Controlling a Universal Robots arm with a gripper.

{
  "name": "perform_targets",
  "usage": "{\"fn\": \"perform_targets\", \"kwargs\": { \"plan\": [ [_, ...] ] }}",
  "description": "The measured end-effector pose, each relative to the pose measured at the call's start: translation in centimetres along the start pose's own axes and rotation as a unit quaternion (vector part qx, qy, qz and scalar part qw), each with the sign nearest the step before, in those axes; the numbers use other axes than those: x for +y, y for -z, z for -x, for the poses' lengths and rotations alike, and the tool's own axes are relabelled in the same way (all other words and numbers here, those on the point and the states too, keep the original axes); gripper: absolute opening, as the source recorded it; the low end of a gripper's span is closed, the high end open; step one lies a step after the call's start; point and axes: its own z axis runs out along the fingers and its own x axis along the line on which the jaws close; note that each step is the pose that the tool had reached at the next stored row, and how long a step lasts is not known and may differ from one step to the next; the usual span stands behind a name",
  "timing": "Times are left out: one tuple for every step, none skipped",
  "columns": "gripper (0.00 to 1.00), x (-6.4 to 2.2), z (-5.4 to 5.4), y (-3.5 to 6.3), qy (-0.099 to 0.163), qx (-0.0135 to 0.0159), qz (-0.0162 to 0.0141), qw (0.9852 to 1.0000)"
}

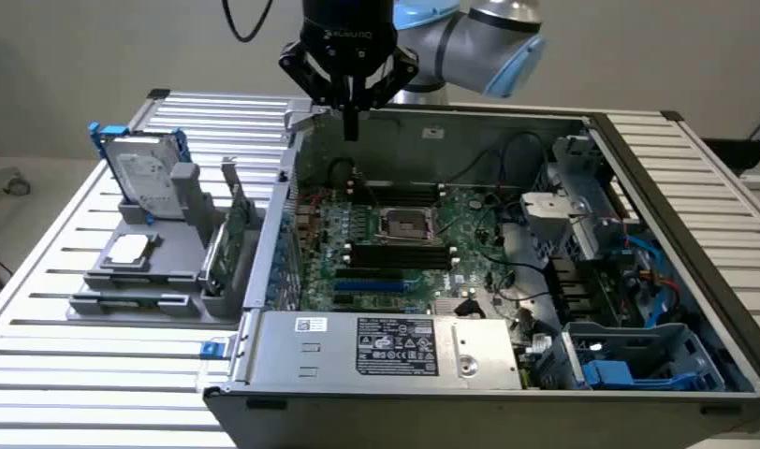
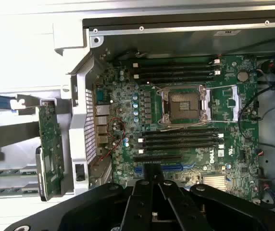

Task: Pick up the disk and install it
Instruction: 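Reach for the disk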

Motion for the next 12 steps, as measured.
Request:
{"fn": "perform_targets", "kwargs": {
  "plan": [
    [0.11,0.00,0.00,0.00,0.000,0.0000,0.0000,1.0000],
    [0.11,0.00,0.00,0.00,0.000,0.0000,0.0000,1.0000],
    [0.11,0.00,0.00,0.00,0.000,0.0000,0.0000,1.0000],
    [0.11,0.00,0.00,0.00,0.000,0.0000,0.0000,1.0000],
    [0.11,0.00,0.00,0.00,0.000,0.0000,0.0000,1.0000],
    [0.11,0.00,0.00,0.00,0.000,0.0000,0.0000,1.0000],
    [0.11,0.00,0.00,0.00,0.000,0.0000,0.0000,1.0000],
    [0.11,0.00,0.00,0.00,0.000,0.0000,0.0000,1.0000],
    [0.11,0.00,0.00,0.00,0.000,0.0000,0.0000,1.0000],
    [0.11,0.00,0.00,0.00,0.000,0.0000,0.0000,1.0000],
    [0.11,0.00,-0.02,0.00,0.000,0.0000,0.0000,1.0000],
    [0.11,0.01,-0.10,0.00,0.000,0.0000,0.0000,1.0000]
  ]
}}
